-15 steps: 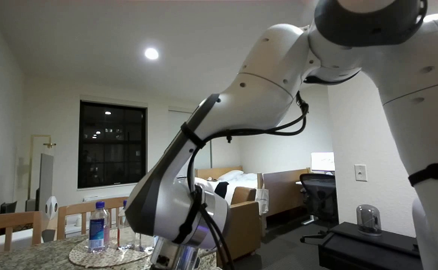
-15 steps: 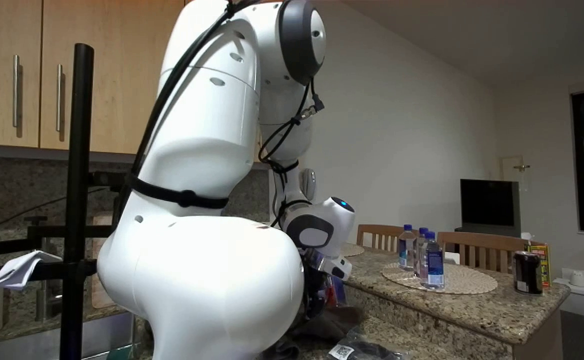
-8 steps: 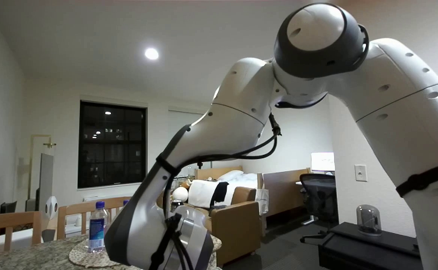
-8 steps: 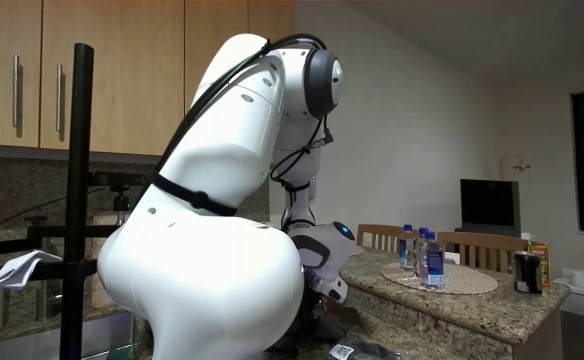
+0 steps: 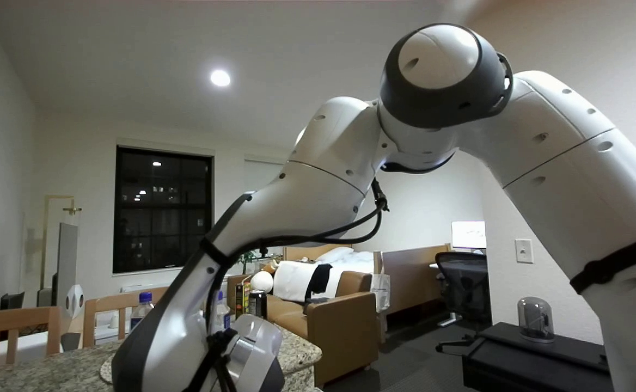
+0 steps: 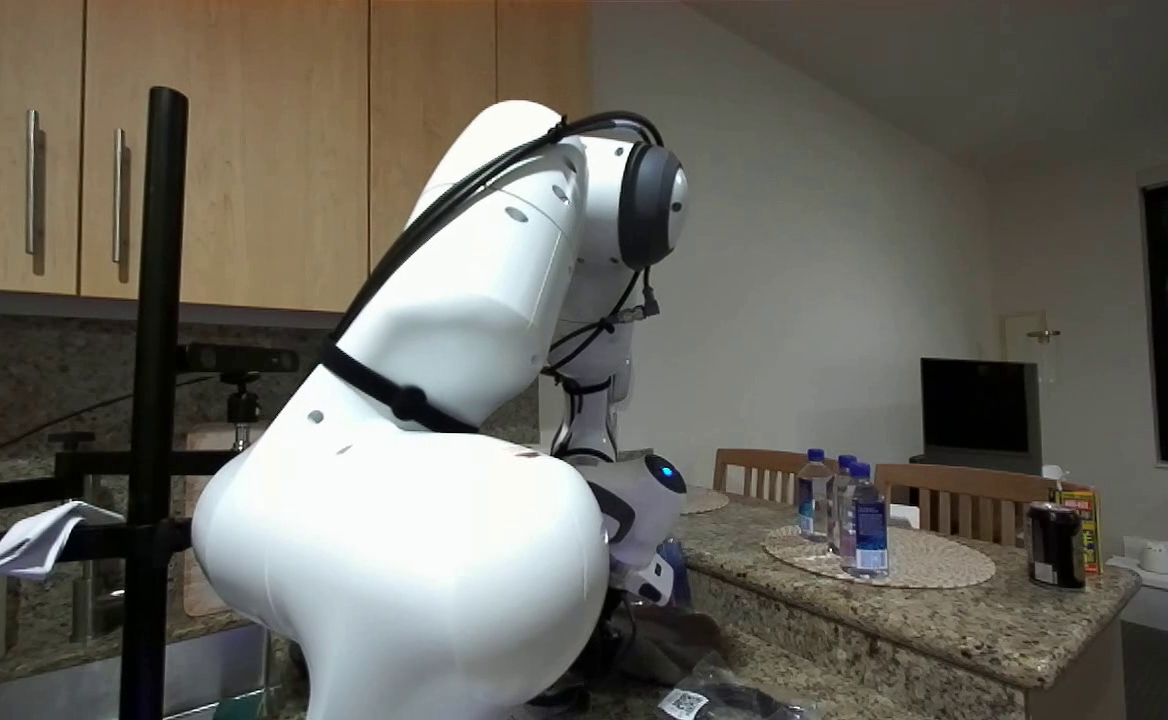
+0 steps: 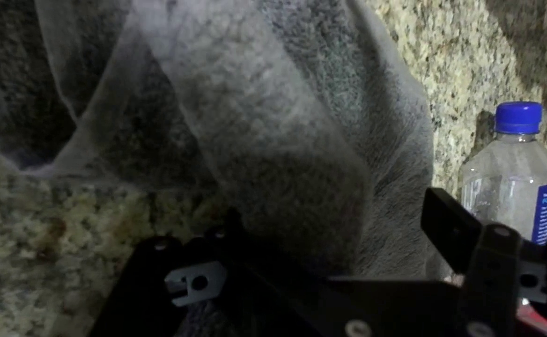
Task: Pick up the grey towel and slightly move it to the right.
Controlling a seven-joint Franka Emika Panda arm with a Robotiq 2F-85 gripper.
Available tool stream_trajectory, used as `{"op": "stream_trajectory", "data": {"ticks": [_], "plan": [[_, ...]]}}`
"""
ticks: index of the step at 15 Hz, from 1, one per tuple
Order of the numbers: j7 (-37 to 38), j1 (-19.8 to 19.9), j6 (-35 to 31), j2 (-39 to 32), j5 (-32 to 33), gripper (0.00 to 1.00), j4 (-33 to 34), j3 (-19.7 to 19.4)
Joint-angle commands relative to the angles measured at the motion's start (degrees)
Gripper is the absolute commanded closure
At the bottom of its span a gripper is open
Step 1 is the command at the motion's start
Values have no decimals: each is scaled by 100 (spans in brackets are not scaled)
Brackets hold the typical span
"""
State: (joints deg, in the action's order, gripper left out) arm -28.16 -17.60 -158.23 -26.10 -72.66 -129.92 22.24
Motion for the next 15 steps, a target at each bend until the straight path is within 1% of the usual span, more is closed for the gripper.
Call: {"op": "stream_trajectory", "data": {"ticks": [1, 2, 6, 8, 11, 12, 13, 14, 15], "plan": [[-511, 19, -160, -171, -269, 37, 112, 141], [-584, 37, -150, -199, -293, 46, 133, 166], [-785, 63, -141, -285, -455, 72, 208, 185], [-656, 42, -79, -348, -381, 85, 250, 126], [-385, -45, -83, -379, -188, 91, 290, 47], [-188, -189, -80, -346, -71, 91, 311, -94], [-4, -242, -116, -349, 49, 89, 342, -153], [303, -323, -95, -344, 295, 88, 383, -252], [592, -401, -111, -332, 532, 90, 418, -333]]}}
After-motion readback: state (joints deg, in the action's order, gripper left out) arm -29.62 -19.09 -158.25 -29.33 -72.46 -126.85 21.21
